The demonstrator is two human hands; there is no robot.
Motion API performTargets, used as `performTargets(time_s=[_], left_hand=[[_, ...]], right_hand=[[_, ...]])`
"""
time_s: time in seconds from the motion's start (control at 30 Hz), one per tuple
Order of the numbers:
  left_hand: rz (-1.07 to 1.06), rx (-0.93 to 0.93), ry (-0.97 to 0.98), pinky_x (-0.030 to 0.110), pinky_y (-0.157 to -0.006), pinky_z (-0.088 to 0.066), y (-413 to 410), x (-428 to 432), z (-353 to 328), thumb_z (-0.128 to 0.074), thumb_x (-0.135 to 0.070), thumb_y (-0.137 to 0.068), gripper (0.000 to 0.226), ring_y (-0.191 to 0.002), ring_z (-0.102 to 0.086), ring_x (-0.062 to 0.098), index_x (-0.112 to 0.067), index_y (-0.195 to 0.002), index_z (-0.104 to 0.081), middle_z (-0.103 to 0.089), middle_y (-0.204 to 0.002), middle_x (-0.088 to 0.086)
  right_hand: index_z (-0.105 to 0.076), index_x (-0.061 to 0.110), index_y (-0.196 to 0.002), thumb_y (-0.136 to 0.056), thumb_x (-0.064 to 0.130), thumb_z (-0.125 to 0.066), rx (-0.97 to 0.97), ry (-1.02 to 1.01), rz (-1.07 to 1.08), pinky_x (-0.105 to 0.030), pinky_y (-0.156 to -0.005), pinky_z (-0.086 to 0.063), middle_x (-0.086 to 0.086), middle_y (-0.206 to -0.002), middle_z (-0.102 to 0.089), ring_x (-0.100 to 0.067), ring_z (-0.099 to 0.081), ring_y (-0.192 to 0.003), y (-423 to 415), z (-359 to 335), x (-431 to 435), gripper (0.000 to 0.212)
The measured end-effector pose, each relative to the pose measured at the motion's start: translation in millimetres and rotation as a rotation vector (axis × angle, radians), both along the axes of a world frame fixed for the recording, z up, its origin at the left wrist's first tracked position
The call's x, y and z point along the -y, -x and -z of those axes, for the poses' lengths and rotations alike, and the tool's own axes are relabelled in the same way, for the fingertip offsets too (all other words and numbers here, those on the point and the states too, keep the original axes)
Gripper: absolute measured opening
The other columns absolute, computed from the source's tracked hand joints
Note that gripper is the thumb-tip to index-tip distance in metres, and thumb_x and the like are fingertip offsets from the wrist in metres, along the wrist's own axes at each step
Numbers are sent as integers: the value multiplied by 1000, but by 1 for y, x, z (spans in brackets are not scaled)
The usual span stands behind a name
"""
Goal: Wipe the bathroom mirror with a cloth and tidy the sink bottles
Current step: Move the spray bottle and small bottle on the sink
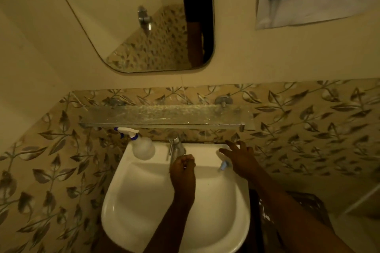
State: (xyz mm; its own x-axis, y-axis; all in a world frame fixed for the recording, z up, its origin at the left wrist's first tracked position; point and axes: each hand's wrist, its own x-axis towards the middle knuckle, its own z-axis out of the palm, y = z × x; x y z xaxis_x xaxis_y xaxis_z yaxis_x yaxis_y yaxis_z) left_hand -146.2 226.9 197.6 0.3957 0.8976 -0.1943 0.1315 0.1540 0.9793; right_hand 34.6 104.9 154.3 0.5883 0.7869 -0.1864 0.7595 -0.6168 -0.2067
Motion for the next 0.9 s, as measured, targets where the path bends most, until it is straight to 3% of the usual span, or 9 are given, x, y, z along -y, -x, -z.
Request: performTargets(time_s=[0.07,0.17,0.3,0.47,0.57,0.63,0.7,0.83,0.9], left_hand=[[62,-16,21,30,-70,-52,-9,9,1,-68,-13,-102,7,-82,-66,19,-19,-99,-72,-74,-90,3],[101,-43,66,20,-56,-49,-7,9,8,-68,-17,-102,6,-75,-65,13,-21,-102,-72,-76,-90,1],[105,-71,123,23,-58,-49,5,2,19,-66,-22,-104,6,-74,-64,13,-20,-101,-71,-75,-89,-1],[201,-66,169,25,-68,-55,8,-3,23,-68,-19,-103,9,-89,-68,15,-22,-111,-72,-75,-105,2],[292,-74,139,27,-79,-55,0,2,18,-72,-20,-101,23,-109,-69,15,-29,-122,-71,-74,-119,-4],[322,-39,136,25,-81,-54,-5,6,14,-76,-22,-98,24,-113,-71,13,-33,-120,-72,-76,-120,-8],[335,-1,116,24,-84,-57,-6,10,14,-78,-21,-97,28,-114,-72,13,-33,-121,-71,-77,-121,-8],[342,6,73,27,-91,-62,-2,11,19,-80,-11,-94,35,-109,-74,12,-32,-120,-70,-78,-114,-9],[332,3,60,27,-91,-62,-1,11,18,-80,-11,-93,32,-109,-75,14,-29,-119,-72,-80,-113,-7]], right_hand=[[-44,41,-158,-107,24,-52,1,50,-55,-60,-128,-11,1,-177,-15,-43,-8,-161,-3,4,-1,54],[-53,39,-152,-108,37,-53,26,78,-87,-49,-128,-15,2,-173,-27,-37,-19,-159,-7,8,-2,44],[-57,36,-149,-106,38,-58,26,-87,-89,-34,-117,-28,6,-161,-49,-30,-39,-147,-12,10,1,43],[-60,29,-145,-95,33,-78,-432,-453,172,-40,-105,-45,-1,-140,-65,-26,-54,-130,6,10,-2,53],[-67,34,-121,-89,36,-84,-683,-651,211,-36,-87,-55,11,-113,-75,-11,-69,-100,27,7,-10,36],[-67,31,-114,-90,34,-84,-767,-726,235,-38,-81,-57,8,-101,-75,-16,-70,-92,41,4,-15,29],[-66,28,-111,-91,28,-83,-792,-764,263,-41,-77,-59,4,-97,-73,-22,-70,-89,52,4,-17,26],[-58,23,-101,-89,33,-85,-701,-773,278,-35,-67,-53,2,-89,-68,-16,-65,-77,67,1,-18,31],[-54,27,-94,-90,45,-80,-623,-773,269,-21,-58,-46,6,-83,-64,-6,-62,-72,75,-1,-18,32]])
